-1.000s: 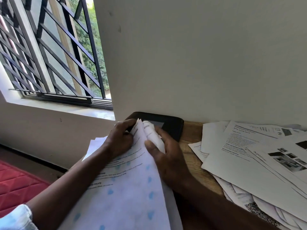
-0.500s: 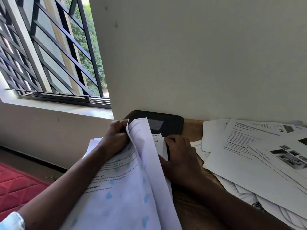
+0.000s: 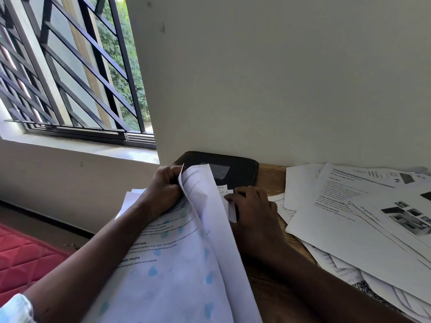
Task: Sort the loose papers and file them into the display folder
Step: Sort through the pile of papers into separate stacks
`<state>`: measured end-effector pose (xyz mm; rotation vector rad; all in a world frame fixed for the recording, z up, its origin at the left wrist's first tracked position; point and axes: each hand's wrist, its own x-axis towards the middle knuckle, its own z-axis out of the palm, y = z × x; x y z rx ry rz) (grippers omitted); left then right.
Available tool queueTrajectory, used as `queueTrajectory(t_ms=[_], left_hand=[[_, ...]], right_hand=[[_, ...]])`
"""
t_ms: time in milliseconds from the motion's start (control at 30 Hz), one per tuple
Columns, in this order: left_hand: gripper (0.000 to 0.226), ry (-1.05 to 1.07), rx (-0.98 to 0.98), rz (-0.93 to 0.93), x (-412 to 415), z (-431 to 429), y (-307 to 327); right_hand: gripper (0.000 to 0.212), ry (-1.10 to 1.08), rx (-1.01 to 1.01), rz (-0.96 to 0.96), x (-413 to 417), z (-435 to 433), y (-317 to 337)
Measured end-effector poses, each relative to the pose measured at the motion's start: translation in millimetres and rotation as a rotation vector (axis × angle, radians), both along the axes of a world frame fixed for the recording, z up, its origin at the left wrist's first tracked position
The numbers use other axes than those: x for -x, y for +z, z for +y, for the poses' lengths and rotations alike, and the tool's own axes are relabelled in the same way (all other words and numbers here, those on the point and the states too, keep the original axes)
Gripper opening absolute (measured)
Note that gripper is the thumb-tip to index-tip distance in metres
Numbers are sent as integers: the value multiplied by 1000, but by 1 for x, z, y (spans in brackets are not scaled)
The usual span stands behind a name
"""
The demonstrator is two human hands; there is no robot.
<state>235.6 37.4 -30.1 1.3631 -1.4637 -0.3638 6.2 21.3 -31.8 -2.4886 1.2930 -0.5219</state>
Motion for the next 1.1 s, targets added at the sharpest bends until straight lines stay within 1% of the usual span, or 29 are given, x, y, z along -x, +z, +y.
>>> queueTrajectory(t_ms=[67, 100, 167, 200, 267, 300, 367, 433, 467, 500, 567, 633, 667, 700, 733, 767, 867, 900, 933, 1000, 1100], left_hand=[[17, -3, -39, -53, -1, 0, -1], [15, -13, -64, -58, -1, 0, -2], [7, -72, -96, -3, 2, 4, 0], [8, -108, -107, 28, 6, 7, 3], [13, -164, -118, 63, 11, 12, 5], [18, -176, -123, 69, 11, 13, 6], [26, -156, -118, 79, 10, 12, 8], [17, -121, -73, 144, 7, 11, 10], [11, -99, -49, 192, 5, 9, 11], [9, -76, -32, 231, 2, 7, 11], [20, -56, -28, 295, -4, 4, 10], [21, -42, -34, 310, -5, 3, 15], [16, -22, -40, 297, -4, 3, 19], [15, -1, -55, 277, -1, 4, 26], [26, 21, -80, 233, -2, 4, 31], [30, 38, -100, 161, -3, 3, 35], [21, 98, -176, -146, -17, 0, 36], [24, 113, -203, -242, -18, 2, 35], [31, 121, -217, -299, -16, 5, 34], [43, 137, -223, -370, -6, 12, 32], [51, 154, -226, -421, 3, 13, 21]], right_hand=[[68, -3, 24, -27, 2, -3, -1], [62, -4, 41, -34, 3, -4, -2], [46, -7, 63, -42, 3, -7, -5], [45, -1, 62, -67, 3, -9, -6], [50, 19, 53, -184, 3, -12, -9], [44, 27, 48, -260, 2, -14, -11], [22, 36, 26, -378, 1, -16, -15], [7, 32, -43, -474, 0, -16, -17], [6, 28, -80, -525, 0, -16, -18], [8, 15, -108, -571, -1, -16, -20], [11, -20, -149, -646, -3, -18, -22], [12, -47, -184, -693, -4, -20, -22], [12, -63, -200, -714, -4, -22, -22], [13, -83, -217, -735, -4, -23, -22], [14, -101, -238, -761, -4, -23, -21], [13, -116, -260, -783, -3, -24, -21], [16, -135, -282, -820, -1, -23, -17], [18, -136, -271, -820, -1, -23, -16], [19, -133, -261, -816, 0, -22, -16], [23, -131, -262, -803, 0, -20, -15], [28, -139, -288, -811, -1, -21, -15]])
